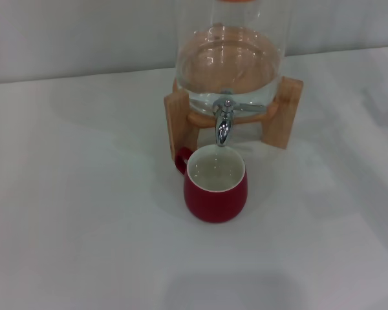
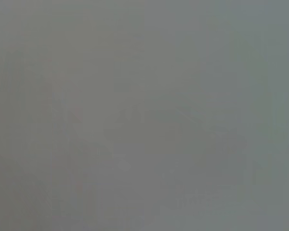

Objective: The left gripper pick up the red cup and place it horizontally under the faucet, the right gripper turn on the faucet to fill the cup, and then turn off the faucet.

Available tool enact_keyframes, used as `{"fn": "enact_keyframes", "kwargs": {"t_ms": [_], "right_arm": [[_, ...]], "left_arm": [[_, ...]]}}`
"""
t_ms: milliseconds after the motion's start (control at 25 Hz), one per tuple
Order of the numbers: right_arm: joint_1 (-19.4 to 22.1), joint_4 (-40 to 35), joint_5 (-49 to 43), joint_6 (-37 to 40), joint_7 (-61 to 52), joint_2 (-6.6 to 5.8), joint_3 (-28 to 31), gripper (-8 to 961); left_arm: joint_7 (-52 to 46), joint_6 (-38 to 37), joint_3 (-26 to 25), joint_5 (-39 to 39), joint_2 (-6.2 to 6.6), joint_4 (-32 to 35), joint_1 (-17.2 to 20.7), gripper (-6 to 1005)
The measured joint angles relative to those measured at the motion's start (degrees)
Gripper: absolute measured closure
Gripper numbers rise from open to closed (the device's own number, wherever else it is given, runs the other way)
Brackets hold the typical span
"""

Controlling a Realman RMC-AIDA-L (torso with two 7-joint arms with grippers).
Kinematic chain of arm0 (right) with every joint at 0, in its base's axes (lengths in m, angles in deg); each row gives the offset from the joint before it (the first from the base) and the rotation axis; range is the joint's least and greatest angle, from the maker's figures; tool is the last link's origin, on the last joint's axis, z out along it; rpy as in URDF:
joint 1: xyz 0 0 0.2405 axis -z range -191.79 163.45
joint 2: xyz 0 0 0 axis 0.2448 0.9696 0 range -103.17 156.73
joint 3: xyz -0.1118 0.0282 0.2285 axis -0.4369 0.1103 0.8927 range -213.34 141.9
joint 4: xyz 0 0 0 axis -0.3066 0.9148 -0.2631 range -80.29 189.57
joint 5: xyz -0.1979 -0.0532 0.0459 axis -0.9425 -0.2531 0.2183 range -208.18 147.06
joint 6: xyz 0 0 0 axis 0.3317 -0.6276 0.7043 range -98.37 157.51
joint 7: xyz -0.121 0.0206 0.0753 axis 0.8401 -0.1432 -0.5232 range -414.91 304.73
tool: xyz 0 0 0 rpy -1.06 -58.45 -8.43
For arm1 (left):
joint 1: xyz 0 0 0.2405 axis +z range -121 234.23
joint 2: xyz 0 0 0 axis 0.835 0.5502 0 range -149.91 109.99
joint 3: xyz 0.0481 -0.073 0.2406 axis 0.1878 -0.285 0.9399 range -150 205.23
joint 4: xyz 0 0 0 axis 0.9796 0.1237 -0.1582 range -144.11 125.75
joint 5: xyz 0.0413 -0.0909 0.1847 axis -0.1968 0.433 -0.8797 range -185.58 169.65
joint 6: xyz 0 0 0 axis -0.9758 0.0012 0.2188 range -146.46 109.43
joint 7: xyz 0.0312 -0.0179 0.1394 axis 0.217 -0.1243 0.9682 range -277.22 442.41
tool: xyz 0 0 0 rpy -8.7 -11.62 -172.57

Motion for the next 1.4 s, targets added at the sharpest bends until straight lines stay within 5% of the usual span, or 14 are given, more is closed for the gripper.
{"fn": "enact_keyframes", "kwargs": {"t_ms": [760,1400], "right_arm": [[0.2,0.8,-0.1,2.0,0.0,0.09,0.0,182],[0.7,1.2,0.0,2.2,0.6,0.08,0.0,181]], "left_arm": [[0.1,-1.6,1.5,-11.4,0.36,3.1,-2.4,129],[-0.3,-1.2,1.5,-12.4,0.18,3.4,-2.6,129]]}}
